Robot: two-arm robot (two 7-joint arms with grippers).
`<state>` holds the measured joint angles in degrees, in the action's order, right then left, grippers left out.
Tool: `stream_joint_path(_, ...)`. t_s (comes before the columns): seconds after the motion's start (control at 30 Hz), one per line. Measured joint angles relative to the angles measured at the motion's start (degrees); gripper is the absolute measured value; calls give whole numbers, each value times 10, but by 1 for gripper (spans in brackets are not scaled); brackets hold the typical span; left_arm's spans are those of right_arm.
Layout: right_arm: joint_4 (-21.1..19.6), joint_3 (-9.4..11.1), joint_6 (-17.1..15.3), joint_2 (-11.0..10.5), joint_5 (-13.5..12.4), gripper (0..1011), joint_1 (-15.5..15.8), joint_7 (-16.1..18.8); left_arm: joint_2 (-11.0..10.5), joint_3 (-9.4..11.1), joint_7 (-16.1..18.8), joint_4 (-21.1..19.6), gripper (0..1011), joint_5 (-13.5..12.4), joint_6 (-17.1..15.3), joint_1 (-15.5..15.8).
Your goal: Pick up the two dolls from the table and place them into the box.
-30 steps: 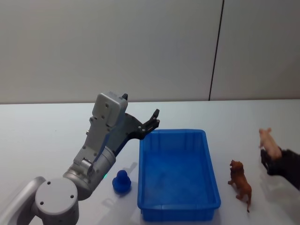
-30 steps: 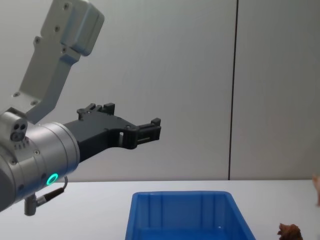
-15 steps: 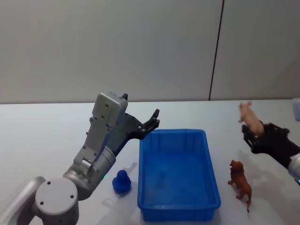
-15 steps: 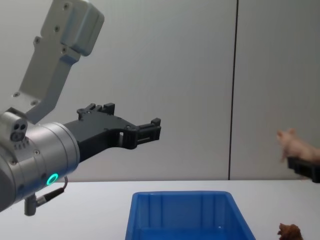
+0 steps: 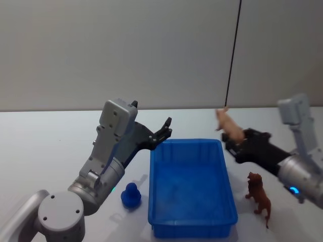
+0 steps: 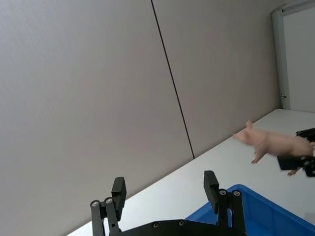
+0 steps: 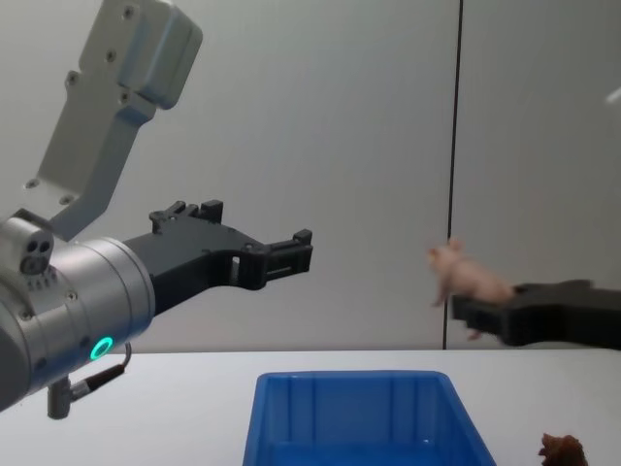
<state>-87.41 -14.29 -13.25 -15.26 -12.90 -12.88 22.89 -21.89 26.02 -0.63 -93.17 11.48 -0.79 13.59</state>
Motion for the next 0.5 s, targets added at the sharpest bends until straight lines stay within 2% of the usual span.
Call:
stream_joint_path(0.2,26,-20,-5,22,8,379,-19,34,0,0,0,0,1001,0,0,0)
stream_joint_path(0.4,52,-37,-8,39,14,382,-33,54,0,0,0,0,1001,0,0,0)
stream_joint_path(0.47,57,-40,-8,42,15,446,-36,58,0,0,0,0,1001,0,0,0)
stream_joint_path(0.5,60,-41,-9,44,15,446,-37,59,0,0,0,0,1001,0,0,0)
